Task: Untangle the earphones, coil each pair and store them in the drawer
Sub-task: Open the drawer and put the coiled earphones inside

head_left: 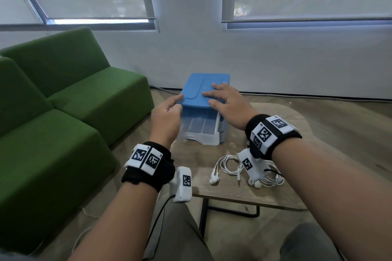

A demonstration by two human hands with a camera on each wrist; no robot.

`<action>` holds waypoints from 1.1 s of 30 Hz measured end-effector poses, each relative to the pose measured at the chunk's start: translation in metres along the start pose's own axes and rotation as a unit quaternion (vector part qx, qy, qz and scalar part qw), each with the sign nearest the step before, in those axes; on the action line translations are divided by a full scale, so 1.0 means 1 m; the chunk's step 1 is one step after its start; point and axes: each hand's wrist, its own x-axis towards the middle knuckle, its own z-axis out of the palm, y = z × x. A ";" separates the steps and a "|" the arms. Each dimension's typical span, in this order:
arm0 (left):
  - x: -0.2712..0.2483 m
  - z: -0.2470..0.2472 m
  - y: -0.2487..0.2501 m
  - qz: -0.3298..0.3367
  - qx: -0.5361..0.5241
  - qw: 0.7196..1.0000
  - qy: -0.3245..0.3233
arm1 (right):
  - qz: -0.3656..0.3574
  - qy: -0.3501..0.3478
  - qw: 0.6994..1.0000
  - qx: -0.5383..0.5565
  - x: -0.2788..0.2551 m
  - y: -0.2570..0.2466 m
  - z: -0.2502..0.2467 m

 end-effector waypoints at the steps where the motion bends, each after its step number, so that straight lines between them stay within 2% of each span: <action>1: 0.001 0.000 -0.002 -0.002 0.008 1.000 -0.002 | 0.001 -0.001 1.000 -0.001 0.000 -0.001 -0.001; 6: -0.003 -0.001 -0.008 -0.005 0.019 1.000 0.002 | -0.005 -0.023 1.000 -0.015 -0.002 -0.005 -0.007; 7: -0.003 -0.001 -0.007 -0.009 0.014 1.000 -0.003 | -0.011 -0.009 1.000 0.000 -0.004 -0.004 -0.011; 9: -0.002 -0.002 -0.007 -0.014 0.005 1.000 -0.015 | -0.004 0.063 0.997 0.047 -0.010 0.003 -0.022; 11: -0.002 -0.004 -0.008 -0.012 -0.001 1.000 -0.026 | 0.037 0.136 0.989 0.053 -0.015 0.019 -0.037; 12: -0.002 -0.005 -0.008 -0.007 -0.002 0.999 -0.032 | 0.067 0.137 0.988 0.030 -0.018 0.027 -0.044; 14: -0.001 -0.006 -0.009 0.001 0.007 0.999 -0.044 | 0.141 0.045 0.988 -0.053 -0.025 0.046 -0.055; 16: -0.001 -0.007 -0.011 0.010 0.018 0.999 -0.049 | 0.190 -0.068 0.965 -0.166 -0.034 0.059 -0.058; 18: -0.001 -0.008 -0.012 0.009 0.023 0.998 -0.059 | 0.201 -0.118 0.944 -0.235 -0.041 0.066 -0.056; 24: -0.002 -0.016 -0.011 0.019 0.081 0.995 -0.060 | 0.202 -0.114 0.935 -0.267 -0.038 0.077 -0.037; 29: -0.002 -0.018 -0.015 0.006 0.080 0.995 -0.060 | 0.190 -0.120 0.923 -0.312 -0.033 0.077 -0.031; 33: -0.004 -0.018 -0.013 0.005 0.081 0.995 -0.059 | 0.170 -0.101 0.933 -0.302 -0.036 0.074 -0.038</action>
